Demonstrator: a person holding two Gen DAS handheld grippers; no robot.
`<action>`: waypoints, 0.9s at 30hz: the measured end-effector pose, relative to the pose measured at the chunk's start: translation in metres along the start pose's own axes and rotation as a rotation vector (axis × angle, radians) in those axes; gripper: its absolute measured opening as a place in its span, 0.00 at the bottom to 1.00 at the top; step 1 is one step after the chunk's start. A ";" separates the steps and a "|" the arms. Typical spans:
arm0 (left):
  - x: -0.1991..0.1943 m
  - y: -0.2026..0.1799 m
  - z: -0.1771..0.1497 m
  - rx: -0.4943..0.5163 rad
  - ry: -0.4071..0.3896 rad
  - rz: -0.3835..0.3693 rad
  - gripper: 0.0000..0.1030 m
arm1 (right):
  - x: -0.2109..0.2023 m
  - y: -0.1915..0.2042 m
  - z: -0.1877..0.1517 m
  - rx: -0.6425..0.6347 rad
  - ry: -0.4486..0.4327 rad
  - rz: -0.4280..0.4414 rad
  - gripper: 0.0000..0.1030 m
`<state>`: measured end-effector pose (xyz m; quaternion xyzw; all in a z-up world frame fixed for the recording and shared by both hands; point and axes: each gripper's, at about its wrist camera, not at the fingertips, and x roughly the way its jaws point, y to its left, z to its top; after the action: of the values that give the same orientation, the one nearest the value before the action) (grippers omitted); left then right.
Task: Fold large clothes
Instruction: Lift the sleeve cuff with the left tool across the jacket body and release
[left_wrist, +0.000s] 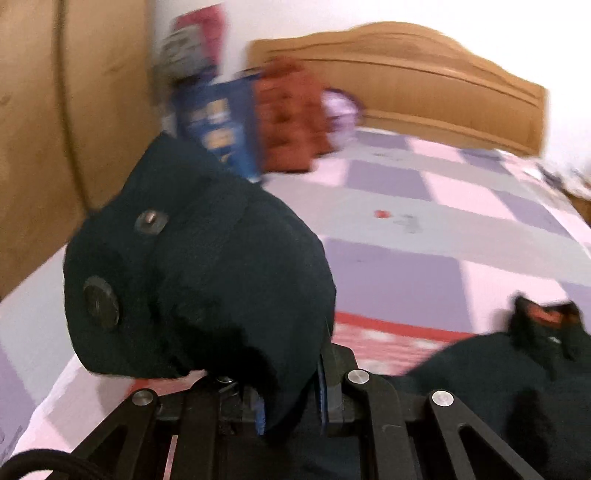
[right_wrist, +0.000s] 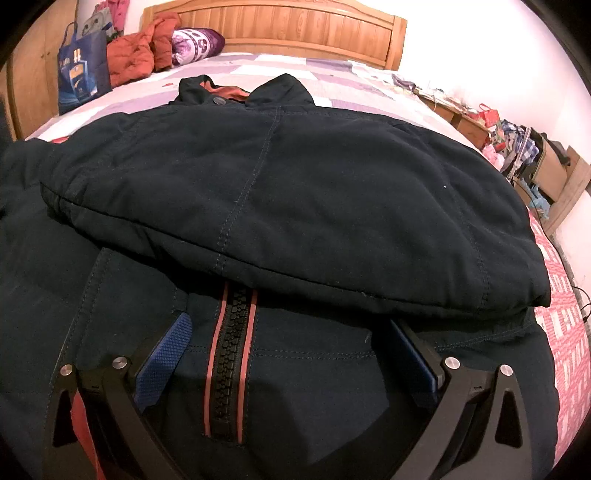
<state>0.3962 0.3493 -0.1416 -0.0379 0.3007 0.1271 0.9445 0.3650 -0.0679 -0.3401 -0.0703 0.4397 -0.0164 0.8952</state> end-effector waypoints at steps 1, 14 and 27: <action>-0.003 -0.019 0.001 0.024 -0.004 -0.019 0.13 | 0.000 0.000 0.000 0.000 0.000 0.000 1.00; -0.037 -0.295 -0.062 0.366 0.019 -0.267 0.13 | -0.048 -0.059 0.014 0.099 0.001 0.121 1.00; -0.035 -0.425 -0.159 0.579 0.125 -0.259 0.21 | -0.083 -0.176 -0.035 0.172 0.026 0.048 1.00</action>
<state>0.3913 -0.0922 -0.2534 0.1866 0.3743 -0.0876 0.9041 0.2920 -0.2383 -0.2709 0.0174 0.4496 -0.0337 0.8924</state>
